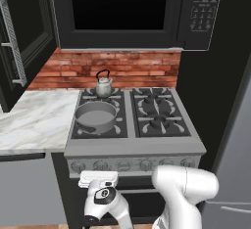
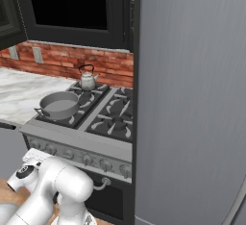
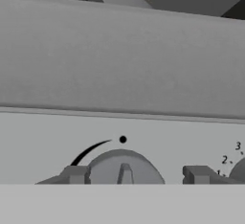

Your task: Pick the kettle from the cabinet and place it on a stove burner. Then pick the pot from the counter and place it on another stove burner. Finally, turn both burners on.

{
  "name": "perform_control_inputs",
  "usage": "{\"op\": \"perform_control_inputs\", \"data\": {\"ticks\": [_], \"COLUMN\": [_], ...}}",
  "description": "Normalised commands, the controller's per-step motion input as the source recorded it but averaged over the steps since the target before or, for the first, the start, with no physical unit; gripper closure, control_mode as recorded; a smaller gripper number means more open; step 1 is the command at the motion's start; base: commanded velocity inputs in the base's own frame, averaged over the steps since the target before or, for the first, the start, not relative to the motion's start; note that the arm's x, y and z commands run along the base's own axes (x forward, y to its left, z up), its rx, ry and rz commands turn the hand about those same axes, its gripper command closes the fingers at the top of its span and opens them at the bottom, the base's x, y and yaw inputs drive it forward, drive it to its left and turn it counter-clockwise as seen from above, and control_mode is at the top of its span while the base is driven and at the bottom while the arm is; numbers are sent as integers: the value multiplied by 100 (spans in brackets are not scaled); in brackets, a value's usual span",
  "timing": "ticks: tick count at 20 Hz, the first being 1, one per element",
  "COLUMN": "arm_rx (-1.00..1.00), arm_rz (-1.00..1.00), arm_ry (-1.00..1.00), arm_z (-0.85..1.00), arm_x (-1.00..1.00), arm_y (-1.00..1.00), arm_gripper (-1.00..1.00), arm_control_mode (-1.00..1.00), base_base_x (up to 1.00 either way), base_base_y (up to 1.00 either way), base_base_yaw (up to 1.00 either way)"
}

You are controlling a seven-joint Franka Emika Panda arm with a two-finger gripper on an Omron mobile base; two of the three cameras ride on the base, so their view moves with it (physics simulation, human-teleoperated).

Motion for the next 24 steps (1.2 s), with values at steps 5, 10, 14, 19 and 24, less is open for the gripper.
{"op": "perform_control_inputs", "data": {"ticks": [5, 10, 14, 19, 24], "arm_rx": [0, 0, 0, 0, 0], "arm_rz": [1, 3, 3, 3, 2], "arm_ry": [0, 0, 0, 0, 1], "arm_z": [-9, -15, -14, -13, -12], "arm_x": [13, 15, 18, 17, 17], "arm_y": [0, 0, 0, 0, 0], "arm_gripper": [100, 100, 100, 100, 100], "arm_control_mode": [-100, -100, -100, -100, -100], "base_base_x": [0, 0, 0, 0, 0], "base_base_y": [0, 0, 0, 0, 0], "base_base_yaw": [0, 0, 0, 0, 0]}}
